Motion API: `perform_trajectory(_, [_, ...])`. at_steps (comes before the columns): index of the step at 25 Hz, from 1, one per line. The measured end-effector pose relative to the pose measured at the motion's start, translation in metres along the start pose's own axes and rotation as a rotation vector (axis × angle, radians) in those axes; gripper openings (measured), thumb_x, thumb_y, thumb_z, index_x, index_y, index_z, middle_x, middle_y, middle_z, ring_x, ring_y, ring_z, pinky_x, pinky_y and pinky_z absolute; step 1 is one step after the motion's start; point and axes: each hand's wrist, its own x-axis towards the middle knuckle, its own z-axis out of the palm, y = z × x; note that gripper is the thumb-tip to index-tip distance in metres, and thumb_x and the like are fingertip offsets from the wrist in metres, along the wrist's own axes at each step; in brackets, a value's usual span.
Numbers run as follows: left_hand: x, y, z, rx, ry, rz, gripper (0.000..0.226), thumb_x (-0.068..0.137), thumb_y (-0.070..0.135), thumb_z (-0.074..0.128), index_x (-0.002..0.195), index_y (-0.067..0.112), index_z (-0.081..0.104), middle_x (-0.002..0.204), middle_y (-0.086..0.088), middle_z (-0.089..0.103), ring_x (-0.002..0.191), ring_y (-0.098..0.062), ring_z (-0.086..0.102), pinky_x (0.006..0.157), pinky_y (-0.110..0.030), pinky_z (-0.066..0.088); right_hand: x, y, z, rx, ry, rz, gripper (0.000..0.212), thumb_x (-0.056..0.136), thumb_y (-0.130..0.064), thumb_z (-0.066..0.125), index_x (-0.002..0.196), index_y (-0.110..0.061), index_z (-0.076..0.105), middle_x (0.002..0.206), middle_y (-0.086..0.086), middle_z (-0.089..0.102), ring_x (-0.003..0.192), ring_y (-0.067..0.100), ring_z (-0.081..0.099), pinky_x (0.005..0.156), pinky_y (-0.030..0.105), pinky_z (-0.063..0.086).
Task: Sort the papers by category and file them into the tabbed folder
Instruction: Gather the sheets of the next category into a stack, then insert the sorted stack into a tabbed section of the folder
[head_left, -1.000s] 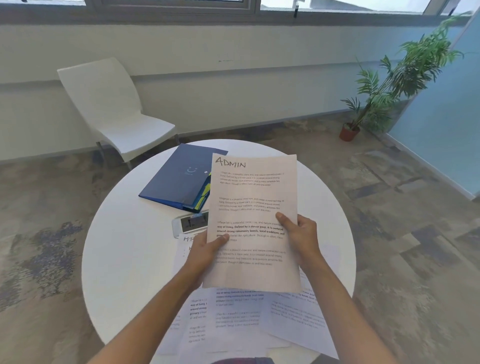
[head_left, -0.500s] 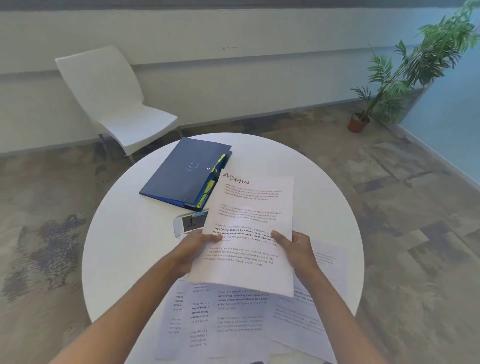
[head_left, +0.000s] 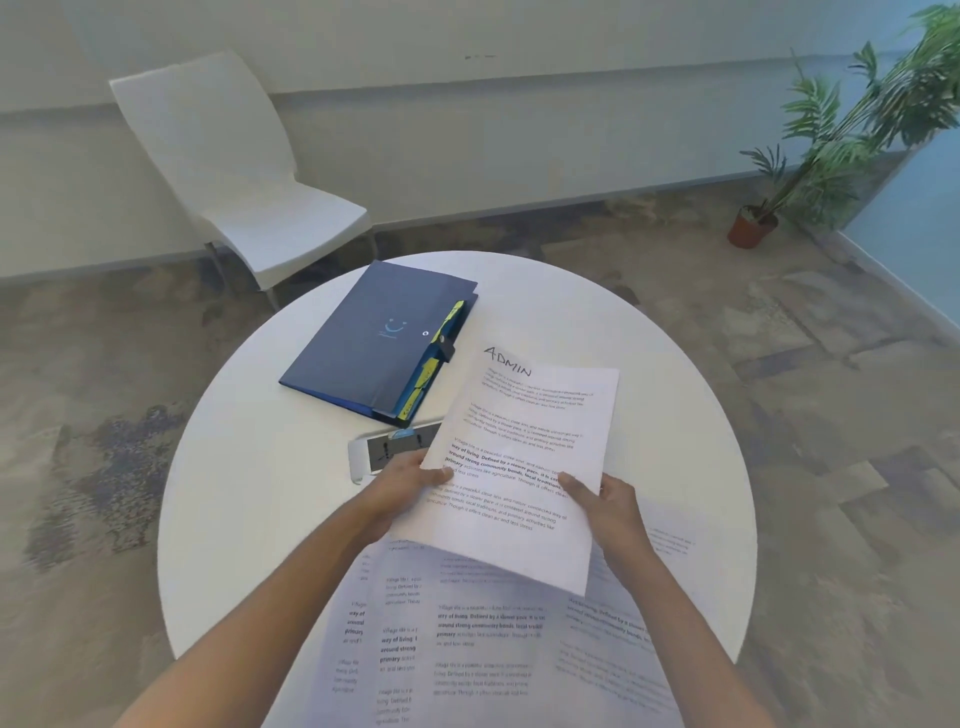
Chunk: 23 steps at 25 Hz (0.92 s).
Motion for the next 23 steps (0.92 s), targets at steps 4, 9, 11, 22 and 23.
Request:
perform_trajectory(4, [0.026, 0.018, -0.001, 0.09, 0.08, 0.02, 0.021, 0.092, 0.018, 0.065, 0.113, 0.023, 0.063, 0.104, 0.002, 0.073, 0.089, -0.023, 0.074, 0.08, -0.04, 0.06, 0.023, 0.001, 0.002, 0.018, 0.062, -0.006, 0.024, 0.091, -0.013, 0.07, 0.115, -0.009, 0.071, 0.104, 0.0, 0.076, 0.092, 0.016, 0.074, 0.082, 0.031, 0.059])
perform_trajectory(9, [0.085, 0.047, -0.015, -0.087, 0.356, -0.044, 0.028, 0.093, 0.038, 0.061, 0.109, 0.014, 0.065, 0.104, -0.004, 0.073, 0.098, -0.023, 0.069, 0.087, -0.037, 0.056, 0.051, 0.002, 0.001, 0.046, 0.125, -0.023, 0.021, 0.091, -0.014, 0.07, 0.112, -0.013, 0.071, 0.099, -0.008, 0.076, 0.092, 0.013, 0.073, 0.081, 0.031, 0.057])
perform_trajectory(11, [0.109, 0.053, -0.021, -0.077, 0.439, 0.009, 0.032, 0.094, 0.031, 0.061, 0.121, 0.014, 0.062, 0.125, -0.005, 0.064, 0.115, -0.022, 0.059, 0.102, -0.042, 0.048, 0.062, 0.002, -0.002, 0.04, 0.142, -0.018, 0.016, 0.091, -0.015, 0.07, 0.107, -0.015, 0.073, 0.098, -0.008, 0.076, 0.089, 0.012, 0.073, 0.079, 0.031, 0.057])
perform_trajectory(22, [0.191, 0.061, 0.004, 0.247, 0.523, 0.095, 0.098, 0.085, 0.023, 0.071, 0.155, 0.026, 0.004, 0.162, -0.002, 0.013, 0.149, -0.028, 0.012, 0.118, -0.055, 0.017, 0.086, 0.008, -0.011, 0.034, 0.171, -0.021, 0.013, 0.092, -0.014, 0.069, 0.104, -0.015, 0.072, 0.096, -0.01, 0.076, 0.084, 0.002, 0.073, 0.066, 0.014, 0.057])
perform_trajectory(23, [0.194, 0.063, 0.004, 0.268, 0.533, 0.086, 0.096, 0.085, 0.026, 0.07, 0.155, 0.028, 0.005, 0.162, -0.003, 0.012, 0.149, -0.028, 0.01, 0.118, -0.055, 0.015, 0.086, 0.009, -0.011, 0.036, 0.174, -0.023, 0.013, 0.091, -0.014, 0.069, 0.104, -0.015, 0.072, 0.096, -0.01, 0.076, 0.084, 0.002, 0.073, 0.067, 0.014, 0.057])
